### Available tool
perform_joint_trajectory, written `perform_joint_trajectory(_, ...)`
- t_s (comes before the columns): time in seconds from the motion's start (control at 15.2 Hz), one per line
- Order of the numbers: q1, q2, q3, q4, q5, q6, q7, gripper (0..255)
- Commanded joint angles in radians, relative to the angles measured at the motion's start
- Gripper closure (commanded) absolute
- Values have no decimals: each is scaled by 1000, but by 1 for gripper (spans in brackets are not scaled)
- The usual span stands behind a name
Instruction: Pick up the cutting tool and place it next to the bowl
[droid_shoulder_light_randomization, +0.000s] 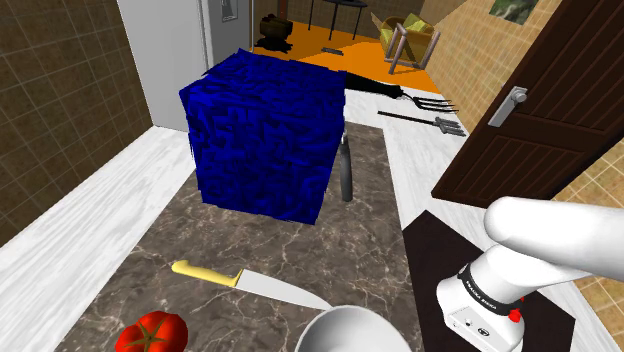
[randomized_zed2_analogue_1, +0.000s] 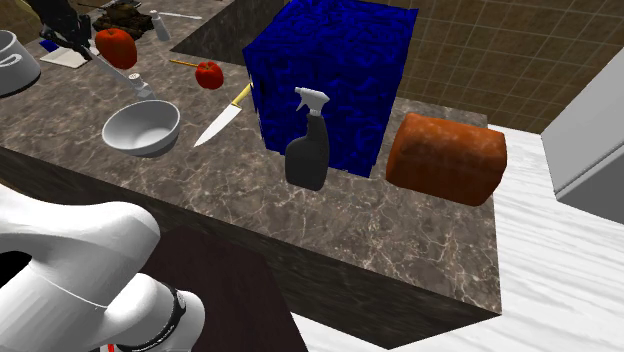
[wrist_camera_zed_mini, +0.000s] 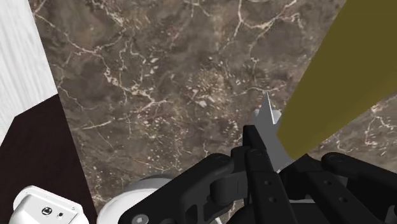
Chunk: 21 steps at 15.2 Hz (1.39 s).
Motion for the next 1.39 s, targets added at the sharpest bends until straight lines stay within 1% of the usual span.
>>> perform_joint_trajectory(0.0,-11,-16,10,9,10,7,2,255)
perform_joint_trajectory(0.59,35,-34,15,-115,25,118,-20,255)
perform_joint_trajectory(1.32,58,-74,39,-218,60,234,-43,255)
